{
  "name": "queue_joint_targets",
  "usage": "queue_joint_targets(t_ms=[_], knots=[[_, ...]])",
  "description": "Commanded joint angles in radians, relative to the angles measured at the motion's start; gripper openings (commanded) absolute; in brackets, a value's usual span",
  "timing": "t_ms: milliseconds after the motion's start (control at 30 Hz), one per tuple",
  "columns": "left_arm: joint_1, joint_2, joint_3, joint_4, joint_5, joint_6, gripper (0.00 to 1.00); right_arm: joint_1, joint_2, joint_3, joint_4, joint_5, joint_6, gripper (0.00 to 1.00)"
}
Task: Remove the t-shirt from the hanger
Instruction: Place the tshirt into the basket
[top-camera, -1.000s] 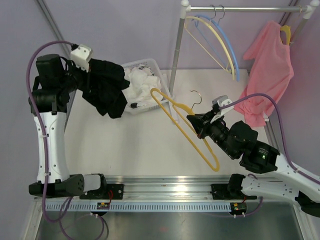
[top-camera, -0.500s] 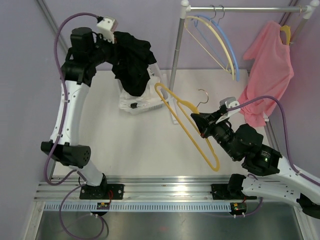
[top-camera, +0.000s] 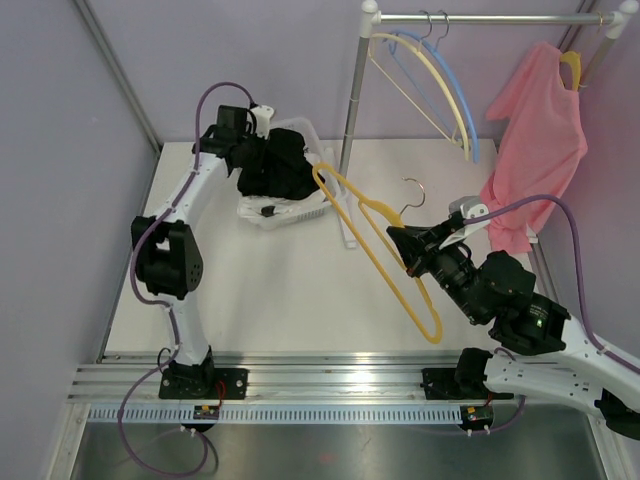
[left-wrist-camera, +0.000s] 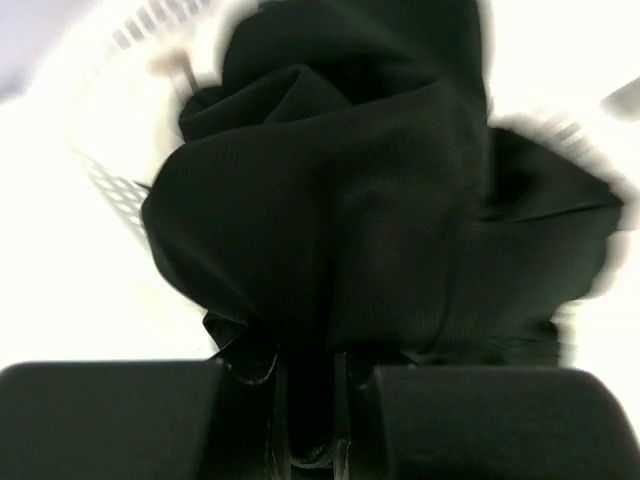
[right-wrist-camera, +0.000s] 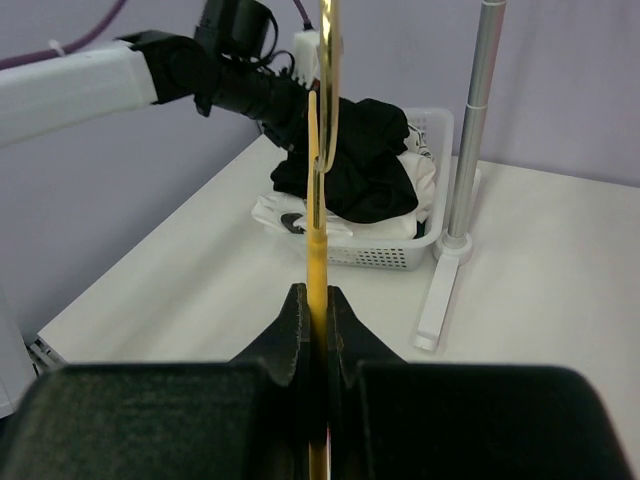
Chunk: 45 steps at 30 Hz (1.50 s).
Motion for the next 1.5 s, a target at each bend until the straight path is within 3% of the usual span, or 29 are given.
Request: queue_joint_targets(t_ms=[0, 100, 333, 500, 600, 733, 1067, 1467], knots=[[-0.003, 0.114, -0.033, -0.002, -0.037, 0.106, 0.0, -0.002, -0.007, 0.004, 0.067, 0.03, -0.006, 0.0], [-0.003, 0.217, 0.013, -0.076, -0.021, 0.144, 0.02, -0.004, -0.01, 0.002, 0.073, 0.028, -0.006, 0.0], [-0.003, 0.193, 0.015, -0.067, -0.014, 0.152, 0.32, -0.002, 0.016, 0.01, 0.075, 0.025, -0.008, 0.0], [-0.003, 0.077, 0.013, -0.052, -0.02, 0.149, 0.73, -0.002, 0.013, 0.01, 0.077, 0.018, -0.011, 0.0], [-0.003, -0.009, 0.009, -0.045, -0.029, 0.153, 0.91, -0.002, 0.002, 0.007, 0.072, 0.015, -0.011, 0.0], [-0.003, -0.129, -0.034, 0.0, -0.014, 0.153, 0.99, -0.002, 0.0, 0.004, 0.072, 0.015, -0.009, 0.0], [-0.012, -0.252, -0.086, -0.003, -0.09, 0.153, 0.99, -0.002, 0.0, 0.01, 0.064, 0.044, -0.014, 0.0], [-0.037, -0.68, -0.686, 0.342, 0.235, -0.014, 0.99, -0.001, -0.156, 0.019, 0.101, 0.053, -0.055, 0.0]])
